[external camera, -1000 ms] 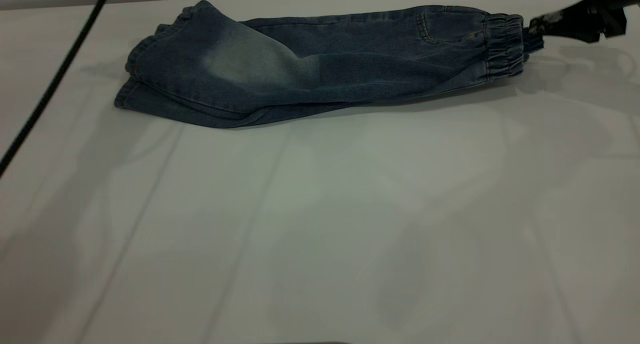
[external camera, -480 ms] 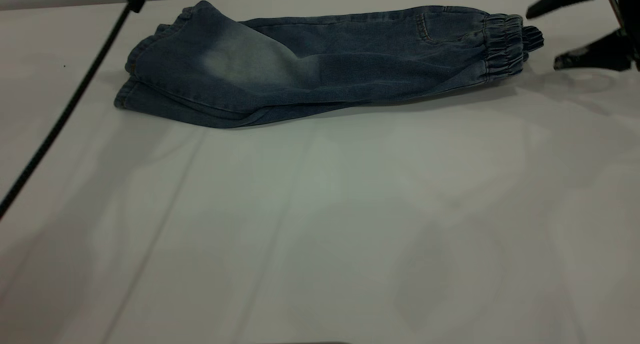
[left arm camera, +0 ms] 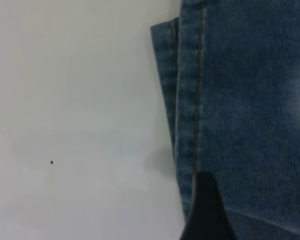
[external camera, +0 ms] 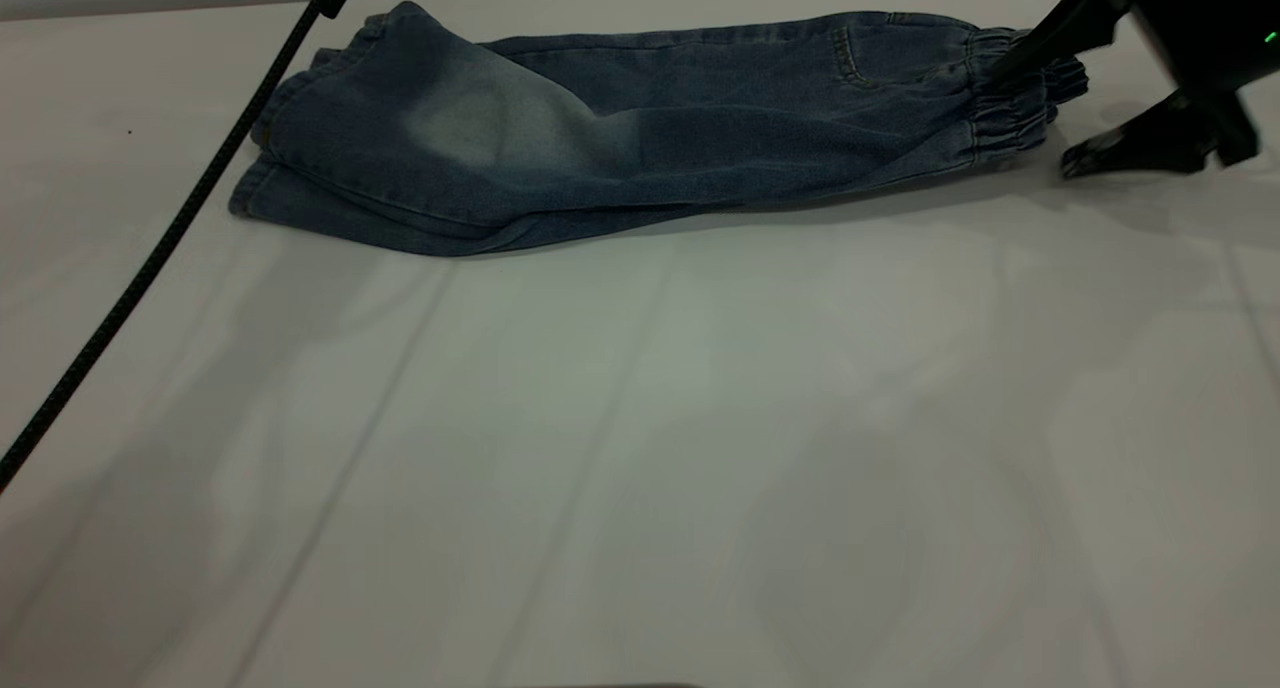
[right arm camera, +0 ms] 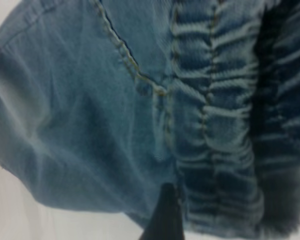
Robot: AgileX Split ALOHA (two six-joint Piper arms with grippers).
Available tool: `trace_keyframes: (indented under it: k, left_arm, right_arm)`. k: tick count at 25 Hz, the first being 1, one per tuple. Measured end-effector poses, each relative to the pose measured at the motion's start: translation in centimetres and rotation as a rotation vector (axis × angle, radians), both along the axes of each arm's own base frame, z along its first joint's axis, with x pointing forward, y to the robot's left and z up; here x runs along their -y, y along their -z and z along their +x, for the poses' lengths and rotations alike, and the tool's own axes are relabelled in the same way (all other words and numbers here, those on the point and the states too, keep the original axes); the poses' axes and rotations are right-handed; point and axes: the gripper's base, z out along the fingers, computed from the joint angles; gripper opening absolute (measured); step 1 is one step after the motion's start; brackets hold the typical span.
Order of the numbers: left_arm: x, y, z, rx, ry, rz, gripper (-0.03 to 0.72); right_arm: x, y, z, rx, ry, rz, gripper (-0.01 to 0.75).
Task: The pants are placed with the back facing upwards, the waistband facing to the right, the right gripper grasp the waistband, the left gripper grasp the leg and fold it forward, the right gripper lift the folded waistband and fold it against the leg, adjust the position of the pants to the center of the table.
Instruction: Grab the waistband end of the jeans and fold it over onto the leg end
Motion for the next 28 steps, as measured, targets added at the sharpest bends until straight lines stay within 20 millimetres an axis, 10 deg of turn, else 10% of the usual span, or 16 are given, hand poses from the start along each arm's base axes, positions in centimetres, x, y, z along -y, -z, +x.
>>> trace_keyframes:
  k: [11,18,28]
  left_arm:
    - [0.4,0.0,-0.1,-0.002,-0.002,-0.024,0.455]
    - [3.8,-0.2,-0.6,0.038,0.049,-0.118,0.455]
    - [11.2,3.4,-1.0,0.038,0.173,-0.190,0.455]
  right_arm:
    - [-0.4,2.6,1.1,0.127,0.123,0.153,0.549]
    - [-0.6,2.4,1.1,0.186,0.086,0.156,0.096]
    - [-0.8,-0.6,2.3,0.258,-0.058,0.142,0.077]
